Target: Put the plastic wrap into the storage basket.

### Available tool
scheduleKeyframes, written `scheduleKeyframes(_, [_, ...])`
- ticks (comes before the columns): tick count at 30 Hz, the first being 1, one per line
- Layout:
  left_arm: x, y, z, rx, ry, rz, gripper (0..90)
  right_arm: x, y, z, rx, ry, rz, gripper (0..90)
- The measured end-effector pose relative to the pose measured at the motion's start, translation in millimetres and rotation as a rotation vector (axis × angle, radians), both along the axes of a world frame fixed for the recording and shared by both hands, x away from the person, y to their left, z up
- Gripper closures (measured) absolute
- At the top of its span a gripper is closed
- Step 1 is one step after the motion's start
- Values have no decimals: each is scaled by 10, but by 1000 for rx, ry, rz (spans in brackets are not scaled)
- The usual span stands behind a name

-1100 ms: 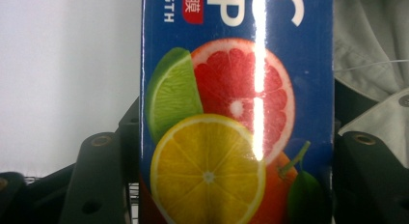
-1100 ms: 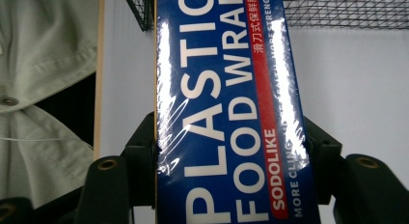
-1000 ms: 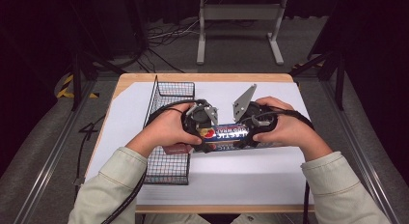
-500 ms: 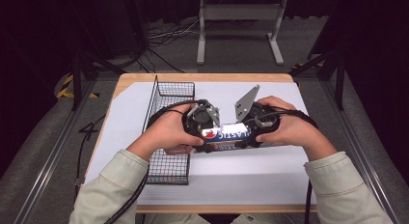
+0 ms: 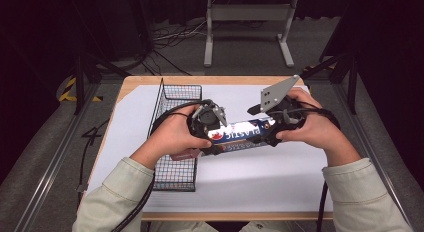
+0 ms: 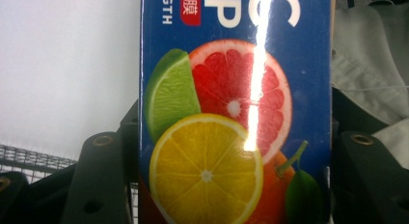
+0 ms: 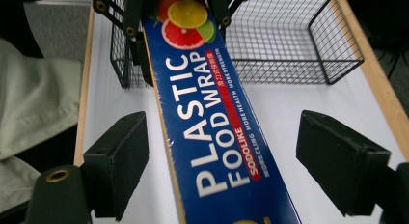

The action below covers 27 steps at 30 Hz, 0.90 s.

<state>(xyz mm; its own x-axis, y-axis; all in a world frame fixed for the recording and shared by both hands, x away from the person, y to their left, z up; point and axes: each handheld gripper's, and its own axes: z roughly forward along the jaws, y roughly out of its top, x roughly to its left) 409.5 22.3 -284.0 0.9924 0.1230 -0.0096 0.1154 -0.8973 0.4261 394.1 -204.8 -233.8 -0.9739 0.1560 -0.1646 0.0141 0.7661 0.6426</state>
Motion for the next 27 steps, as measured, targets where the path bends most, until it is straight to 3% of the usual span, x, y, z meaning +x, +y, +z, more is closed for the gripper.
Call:
scheduleKeyframes(6, [24,56,47,24,1,67,404,-25,-162,81,43,-39,-48,189])
scheduleKeyframes(12, [65,165,98,15,6,124,404,-66,-427,108,121,-58,-118,190])
scheduleKeyframes(17, [101,250,131,9,10,178,404,-94,-620,44,151,-60,-157,190])
scheduleKeyframes(20, [137,319,151,-1,16,233,404,-97,-798,-17,202,-56,-187,190])
scheduleKeyframes(21, [166,356,175,8,-1,241,403,-106,-873,-71,213,-50,-206,190])
scheduleKeyframes(24, [199,398,200,1,12,277,402,-115,-917,-131,211,-47,-222,191])
scheduleKeyframes(27, [243,449,230,-13,21,324,402,-124,-986,-293,216,-25,-258,191])
